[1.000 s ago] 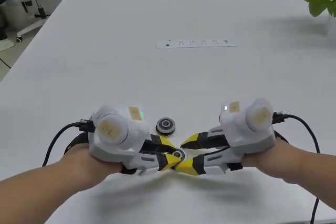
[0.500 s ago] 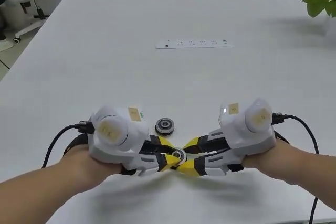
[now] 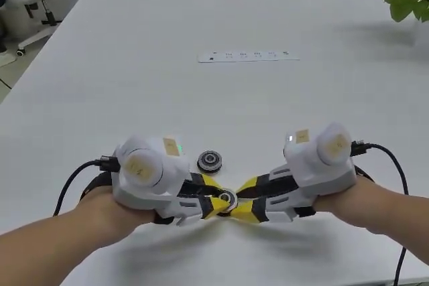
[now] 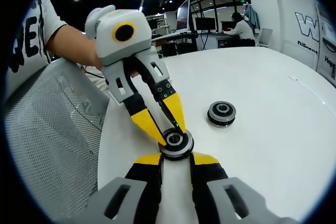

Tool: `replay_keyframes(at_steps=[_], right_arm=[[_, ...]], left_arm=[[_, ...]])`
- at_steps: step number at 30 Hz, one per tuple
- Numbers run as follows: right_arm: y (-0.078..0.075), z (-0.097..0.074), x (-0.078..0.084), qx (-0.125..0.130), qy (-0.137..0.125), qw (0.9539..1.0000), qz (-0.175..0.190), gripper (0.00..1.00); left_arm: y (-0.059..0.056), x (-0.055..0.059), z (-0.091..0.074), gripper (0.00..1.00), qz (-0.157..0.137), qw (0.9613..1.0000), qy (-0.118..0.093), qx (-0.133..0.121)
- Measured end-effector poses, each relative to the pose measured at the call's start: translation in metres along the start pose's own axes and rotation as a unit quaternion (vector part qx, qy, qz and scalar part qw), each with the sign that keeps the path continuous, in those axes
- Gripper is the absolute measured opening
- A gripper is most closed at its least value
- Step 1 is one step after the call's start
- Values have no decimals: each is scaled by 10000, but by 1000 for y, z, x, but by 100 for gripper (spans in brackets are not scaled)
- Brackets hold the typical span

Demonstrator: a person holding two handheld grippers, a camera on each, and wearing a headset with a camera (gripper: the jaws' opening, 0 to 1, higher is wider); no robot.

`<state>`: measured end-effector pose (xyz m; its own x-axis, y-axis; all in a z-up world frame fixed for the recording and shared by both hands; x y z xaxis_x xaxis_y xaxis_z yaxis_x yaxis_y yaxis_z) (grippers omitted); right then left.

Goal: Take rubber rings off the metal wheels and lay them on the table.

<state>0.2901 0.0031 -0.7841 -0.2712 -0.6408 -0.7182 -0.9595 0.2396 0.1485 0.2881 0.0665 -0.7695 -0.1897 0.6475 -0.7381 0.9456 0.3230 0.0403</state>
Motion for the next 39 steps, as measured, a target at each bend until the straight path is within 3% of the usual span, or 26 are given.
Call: replay_keyframes(at_steps=[11, 16, 24, 39], right_arm=[[1, 0, 0, 35, 38, 9999, -163, 17], [-2, 3, -4, 134, -32, 9998, -158, 30], [4, 9, -9, 144, -50, 9994, -302, 27], [3, 2, -4, 156, -8, 9995, -288, 21]], left_arm=[[0, 0, 0, 13, -4, 10000, -8, -4], [0, 0, 0, 13, 0, 10000, -10, -6], [0, 0, 0, 13, 3, 10000, -14, -7], [0, 0, 0, 13, -26, 10000, -38, -18]])
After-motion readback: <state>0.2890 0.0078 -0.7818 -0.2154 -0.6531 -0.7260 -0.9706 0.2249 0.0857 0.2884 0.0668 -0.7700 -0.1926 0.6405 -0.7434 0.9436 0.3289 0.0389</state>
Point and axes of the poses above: the centre of the closed fingertips' face, and the gripper's own axes: z roughly forward along the fingers, y roughly to its left, x roughly out of its underside, the point moved 4 cm from there along -z, roughly backward along the fingers, and after that the axes turned 8 degrees about y, right-handed, at the moved point
